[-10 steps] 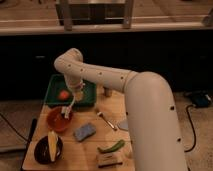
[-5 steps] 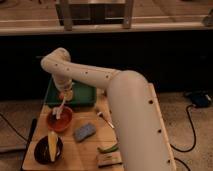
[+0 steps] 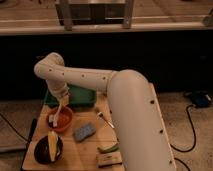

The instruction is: Wipe red bowl with brush

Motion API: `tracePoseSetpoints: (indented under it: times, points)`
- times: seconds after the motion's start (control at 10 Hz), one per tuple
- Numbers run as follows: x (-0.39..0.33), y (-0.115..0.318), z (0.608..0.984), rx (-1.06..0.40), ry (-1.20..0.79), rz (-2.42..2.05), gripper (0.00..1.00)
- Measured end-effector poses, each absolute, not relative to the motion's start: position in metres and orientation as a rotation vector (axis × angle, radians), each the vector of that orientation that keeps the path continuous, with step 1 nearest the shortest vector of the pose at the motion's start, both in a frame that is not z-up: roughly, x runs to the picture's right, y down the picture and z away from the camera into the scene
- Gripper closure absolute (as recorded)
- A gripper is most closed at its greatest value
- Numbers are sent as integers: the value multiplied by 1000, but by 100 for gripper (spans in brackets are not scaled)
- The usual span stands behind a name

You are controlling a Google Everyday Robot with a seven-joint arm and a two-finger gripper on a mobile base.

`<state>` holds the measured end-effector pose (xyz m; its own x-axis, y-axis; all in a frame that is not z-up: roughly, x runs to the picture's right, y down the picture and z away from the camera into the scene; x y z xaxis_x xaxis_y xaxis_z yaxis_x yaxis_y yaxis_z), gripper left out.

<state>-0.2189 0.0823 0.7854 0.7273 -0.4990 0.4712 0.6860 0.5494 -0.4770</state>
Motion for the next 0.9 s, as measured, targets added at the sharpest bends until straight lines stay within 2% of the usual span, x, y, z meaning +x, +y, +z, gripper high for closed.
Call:
tracePoseSetpoints:
  times: [0.5, 0.9]
  points:
    - [-143, 77, 793, -696, -248, -601, 100]
    - [-154, 50, 807, -667, -224, -587, 100]
